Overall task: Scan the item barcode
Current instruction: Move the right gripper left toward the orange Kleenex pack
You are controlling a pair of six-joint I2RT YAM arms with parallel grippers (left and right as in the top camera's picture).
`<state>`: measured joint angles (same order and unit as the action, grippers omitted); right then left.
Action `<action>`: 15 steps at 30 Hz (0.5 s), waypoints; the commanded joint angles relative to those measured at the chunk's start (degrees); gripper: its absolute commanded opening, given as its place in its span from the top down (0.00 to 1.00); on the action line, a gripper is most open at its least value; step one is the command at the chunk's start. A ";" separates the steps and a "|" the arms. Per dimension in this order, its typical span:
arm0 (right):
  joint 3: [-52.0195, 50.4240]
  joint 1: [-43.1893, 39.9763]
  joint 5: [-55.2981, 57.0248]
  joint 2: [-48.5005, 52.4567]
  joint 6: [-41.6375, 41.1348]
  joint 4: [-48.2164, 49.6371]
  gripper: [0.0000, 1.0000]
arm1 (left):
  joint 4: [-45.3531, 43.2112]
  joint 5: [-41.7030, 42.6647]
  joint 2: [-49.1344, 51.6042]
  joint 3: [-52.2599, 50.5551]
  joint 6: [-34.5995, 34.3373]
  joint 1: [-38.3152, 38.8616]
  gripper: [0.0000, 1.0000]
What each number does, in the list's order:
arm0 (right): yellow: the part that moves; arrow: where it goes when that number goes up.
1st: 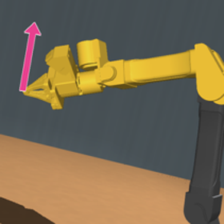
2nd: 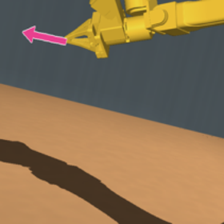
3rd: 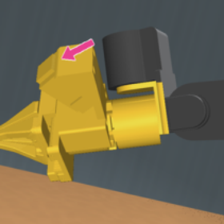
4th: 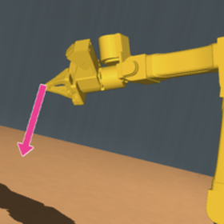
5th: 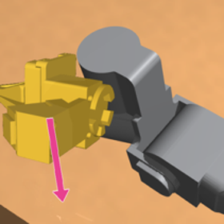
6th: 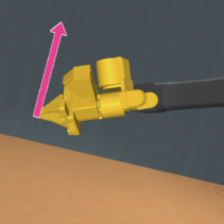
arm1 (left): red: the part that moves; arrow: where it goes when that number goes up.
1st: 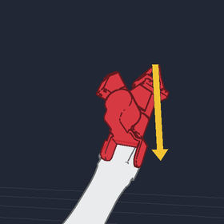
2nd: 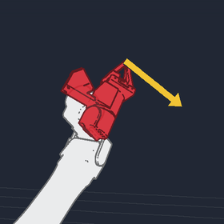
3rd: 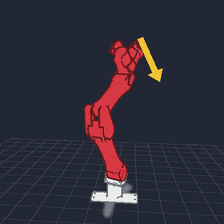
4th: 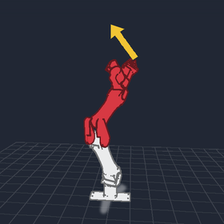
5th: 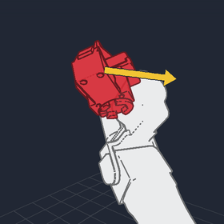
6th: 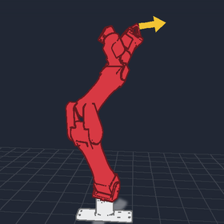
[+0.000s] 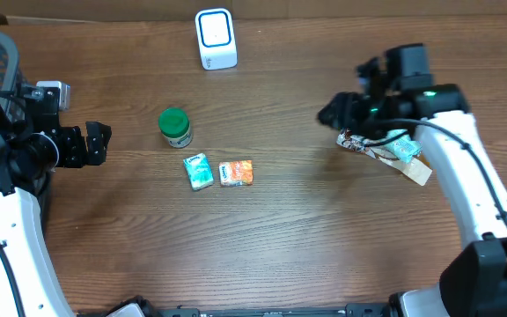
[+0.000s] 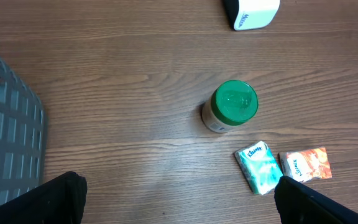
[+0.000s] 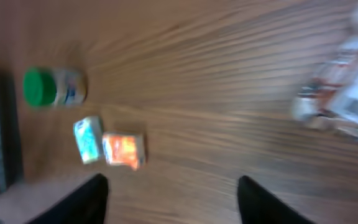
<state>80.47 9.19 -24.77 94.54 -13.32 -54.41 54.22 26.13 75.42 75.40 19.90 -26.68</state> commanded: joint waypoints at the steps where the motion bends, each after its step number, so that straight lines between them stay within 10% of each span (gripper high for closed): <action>1: 0.15 4.52 -0.83 2.54 -0.44 1.49 0.44 | -0.07 0.24 0.24 0.09 0.46 -0.31 0.00; 15: 14.71 14.80 10.38 16.85 18.25 -1.11 0.47 | -0.07 0.26 0.24 0.09 0.46 -0.31 0.00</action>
<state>89.41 24.38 -18.28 111.33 -3.05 -55.24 54.24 26.15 75.42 75.40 19.90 -26.68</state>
